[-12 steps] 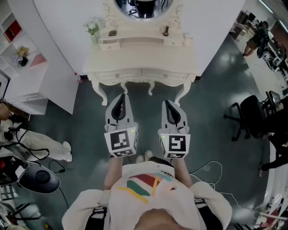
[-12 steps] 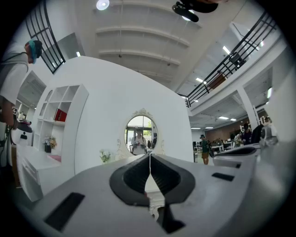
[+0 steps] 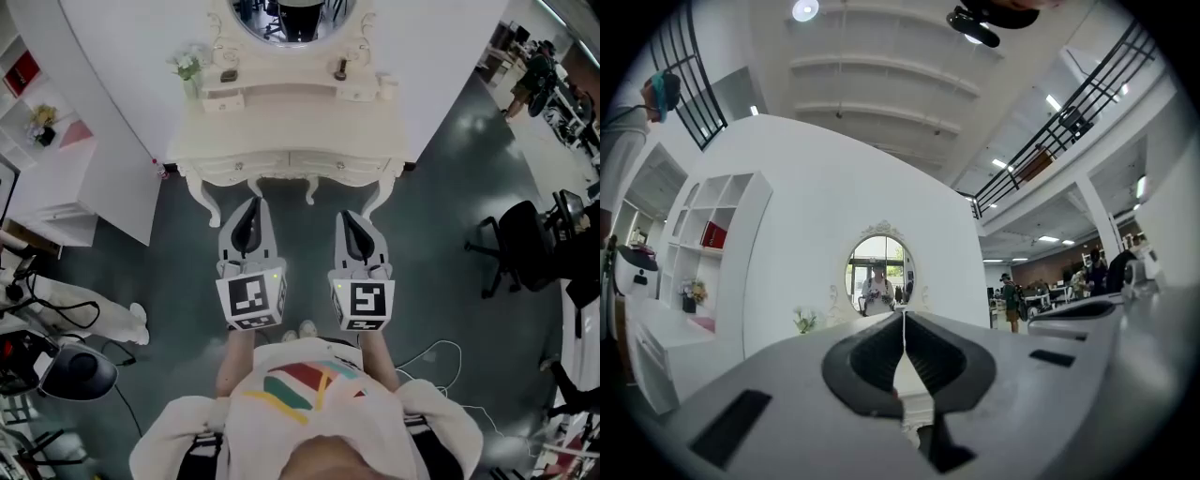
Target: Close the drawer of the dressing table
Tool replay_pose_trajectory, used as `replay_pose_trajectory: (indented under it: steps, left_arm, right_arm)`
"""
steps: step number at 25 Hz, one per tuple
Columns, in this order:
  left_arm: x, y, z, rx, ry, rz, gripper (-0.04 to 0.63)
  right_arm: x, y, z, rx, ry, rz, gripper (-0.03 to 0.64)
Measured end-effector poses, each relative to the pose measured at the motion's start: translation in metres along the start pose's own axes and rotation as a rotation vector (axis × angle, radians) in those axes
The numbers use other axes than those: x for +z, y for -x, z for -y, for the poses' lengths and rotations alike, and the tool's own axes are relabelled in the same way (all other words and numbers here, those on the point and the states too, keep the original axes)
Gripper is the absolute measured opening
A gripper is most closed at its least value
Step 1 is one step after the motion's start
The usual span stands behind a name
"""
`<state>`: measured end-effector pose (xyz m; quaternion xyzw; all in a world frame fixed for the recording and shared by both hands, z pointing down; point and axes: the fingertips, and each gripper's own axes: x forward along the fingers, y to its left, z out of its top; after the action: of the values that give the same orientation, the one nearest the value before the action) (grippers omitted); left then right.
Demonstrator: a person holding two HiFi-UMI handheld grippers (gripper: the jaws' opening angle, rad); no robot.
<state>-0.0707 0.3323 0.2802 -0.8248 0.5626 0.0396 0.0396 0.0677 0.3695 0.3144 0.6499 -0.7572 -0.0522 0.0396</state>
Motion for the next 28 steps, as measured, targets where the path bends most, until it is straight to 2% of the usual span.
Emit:
replay_pose_trajectory:
  steps: [5,18,28]
  left_arm:
    - [-0.005,-0.017,0.003,-0.003,0.001,-0.006,0.008]
    - [-0.023,-0.065,0.007,0.0,0.0,0.003,0.008]
    - [-0.029,-0.152,-0.009,-0.024,-0.003,0.036,0.008]
  right_arm:
    - [0.001,-0.012,0.013,0.014,-0.052,0.029,0.0]
    - [-0.021,-0.045,0.036,0.066,-0.041,0.009,0.0]
    - [-0.022,-0.117,0.068,0.036,-0.017,0.037,0.0]
